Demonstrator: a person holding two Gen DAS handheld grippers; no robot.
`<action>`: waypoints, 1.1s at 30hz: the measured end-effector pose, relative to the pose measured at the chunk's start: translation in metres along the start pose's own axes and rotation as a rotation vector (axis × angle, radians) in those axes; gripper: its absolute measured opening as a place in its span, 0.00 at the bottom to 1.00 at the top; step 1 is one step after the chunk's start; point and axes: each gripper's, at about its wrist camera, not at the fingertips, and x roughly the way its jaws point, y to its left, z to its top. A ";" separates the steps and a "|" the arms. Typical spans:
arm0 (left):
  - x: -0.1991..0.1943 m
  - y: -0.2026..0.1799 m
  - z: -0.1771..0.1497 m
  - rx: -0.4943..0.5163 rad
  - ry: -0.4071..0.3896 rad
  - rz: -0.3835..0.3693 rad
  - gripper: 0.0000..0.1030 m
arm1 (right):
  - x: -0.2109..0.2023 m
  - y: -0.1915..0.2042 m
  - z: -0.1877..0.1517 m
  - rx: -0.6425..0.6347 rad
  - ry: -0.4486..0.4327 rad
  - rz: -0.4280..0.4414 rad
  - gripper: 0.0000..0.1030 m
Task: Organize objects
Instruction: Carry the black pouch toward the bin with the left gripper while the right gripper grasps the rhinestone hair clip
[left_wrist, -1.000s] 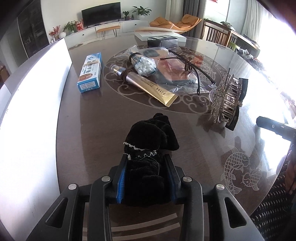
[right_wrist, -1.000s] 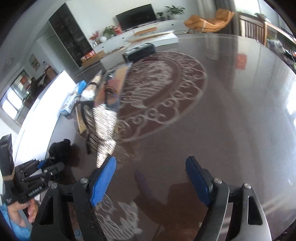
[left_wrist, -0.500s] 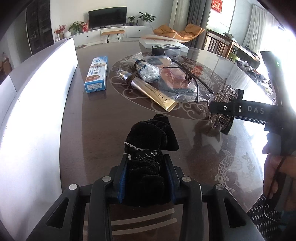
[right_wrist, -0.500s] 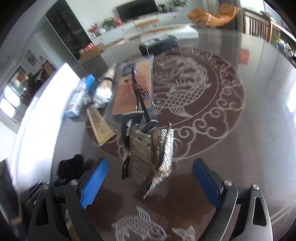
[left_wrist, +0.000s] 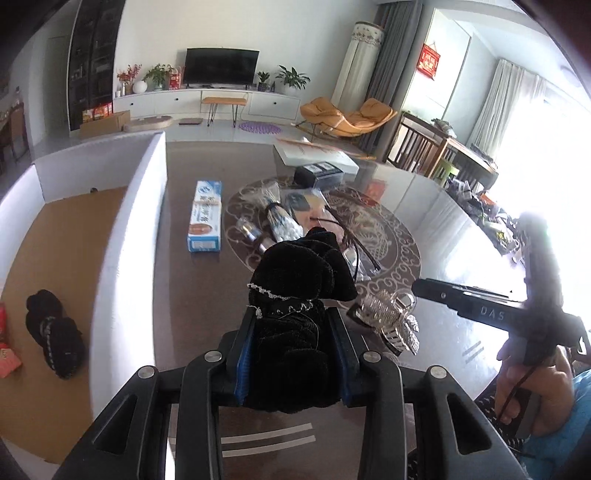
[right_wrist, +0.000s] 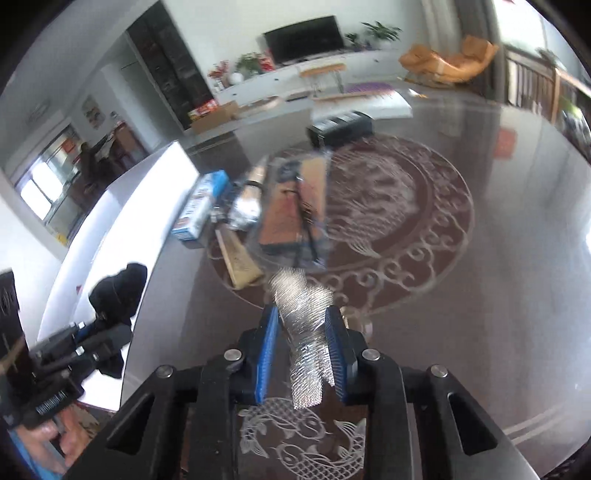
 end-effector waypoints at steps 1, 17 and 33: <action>-0.006 0.004 0.002 -0.005 -0.009 0.004 0.34 | 0.001 0.000 0.000 0.001 0.001 -0.001 0.24; -0.019 0.018 -0.001 -0.026 0.002 0.013 0.34 | 0.065 0.081 -0.051 -0.531 0.185 -0.054 1.00; -0.037 0.030 0.005 -0.055 0.011 0.013 0.34 | 0.043 0.047 -0.039 -0.240 0.140 0.133 0.50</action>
